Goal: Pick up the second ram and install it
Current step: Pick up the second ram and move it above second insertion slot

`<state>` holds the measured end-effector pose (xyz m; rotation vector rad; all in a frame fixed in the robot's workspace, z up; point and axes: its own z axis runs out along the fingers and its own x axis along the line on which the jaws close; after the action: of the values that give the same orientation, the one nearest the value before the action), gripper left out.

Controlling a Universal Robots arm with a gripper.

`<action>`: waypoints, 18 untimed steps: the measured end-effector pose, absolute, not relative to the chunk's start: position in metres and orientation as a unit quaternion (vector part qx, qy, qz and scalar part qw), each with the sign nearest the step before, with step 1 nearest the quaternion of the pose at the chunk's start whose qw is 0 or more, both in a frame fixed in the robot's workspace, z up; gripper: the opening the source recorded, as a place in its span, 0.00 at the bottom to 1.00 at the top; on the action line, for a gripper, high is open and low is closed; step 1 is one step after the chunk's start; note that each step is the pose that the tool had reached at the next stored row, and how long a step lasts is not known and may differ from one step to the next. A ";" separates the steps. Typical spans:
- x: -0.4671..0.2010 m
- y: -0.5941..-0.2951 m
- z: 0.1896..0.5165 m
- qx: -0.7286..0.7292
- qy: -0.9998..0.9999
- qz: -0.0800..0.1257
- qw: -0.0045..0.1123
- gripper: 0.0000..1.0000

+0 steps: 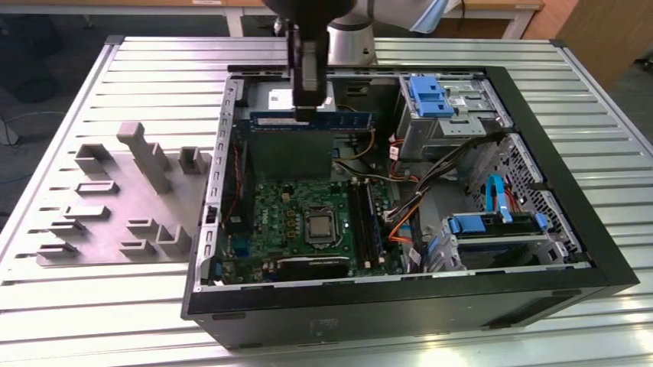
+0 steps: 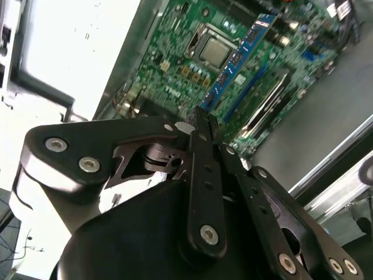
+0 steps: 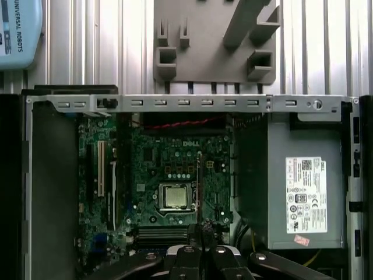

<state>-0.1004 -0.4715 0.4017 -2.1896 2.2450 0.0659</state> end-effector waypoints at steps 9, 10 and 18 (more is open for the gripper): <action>-0.090 -0.471 0.402 -0.698 0.716 0.021 0.002 0.13; -0.090 -0.471 0.401 -0.698 0.716 0.021 0.003 0.13; -0.081 -0.472 0.394 -0.698 0.716 0.021 0.002 0.13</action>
<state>-0.0810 -0.4715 0.3936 -2.1898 2.2452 0.0666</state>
